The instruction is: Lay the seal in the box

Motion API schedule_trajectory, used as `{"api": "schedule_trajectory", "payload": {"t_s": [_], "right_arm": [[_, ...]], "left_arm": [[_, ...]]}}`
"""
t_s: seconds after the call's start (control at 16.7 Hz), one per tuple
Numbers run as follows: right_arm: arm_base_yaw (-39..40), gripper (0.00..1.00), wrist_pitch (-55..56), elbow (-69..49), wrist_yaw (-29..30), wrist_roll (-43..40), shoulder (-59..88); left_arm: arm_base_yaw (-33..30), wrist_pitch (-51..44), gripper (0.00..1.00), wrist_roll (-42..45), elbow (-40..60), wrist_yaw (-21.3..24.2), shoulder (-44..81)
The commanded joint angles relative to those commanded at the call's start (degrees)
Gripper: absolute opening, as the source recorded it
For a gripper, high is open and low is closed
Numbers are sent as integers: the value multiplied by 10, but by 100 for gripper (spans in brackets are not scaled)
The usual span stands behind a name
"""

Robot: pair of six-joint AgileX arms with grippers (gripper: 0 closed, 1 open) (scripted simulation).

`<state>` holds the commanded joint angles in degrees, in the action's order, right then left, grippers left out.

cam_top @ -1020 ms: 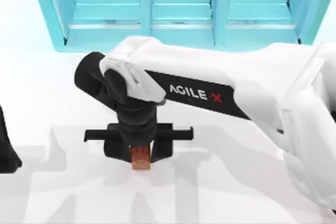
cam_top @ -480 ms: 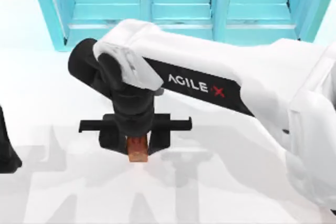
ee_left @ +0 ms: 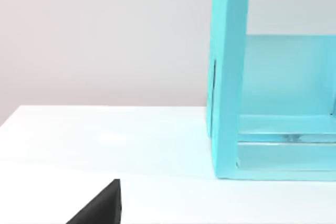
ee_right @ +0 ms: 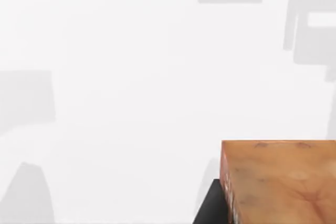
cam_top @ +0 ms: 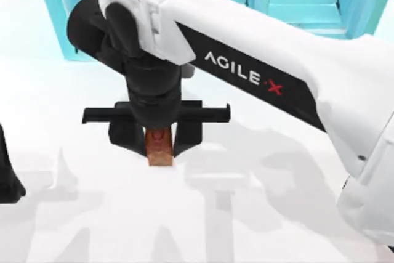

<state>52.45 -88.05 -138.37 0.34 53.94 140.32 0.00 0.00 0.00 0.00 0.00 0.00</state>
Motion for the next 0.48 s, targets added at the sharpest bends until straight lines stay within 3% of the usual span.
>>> {"api": "schedule_trajectory", "payload": {"t_s": [0.48], "right_arm": [[-35, 0, 4, 27, 0, -36, -18]], "left_arm": [[0, 0, 100, 0, 0, 0, 0]]}}
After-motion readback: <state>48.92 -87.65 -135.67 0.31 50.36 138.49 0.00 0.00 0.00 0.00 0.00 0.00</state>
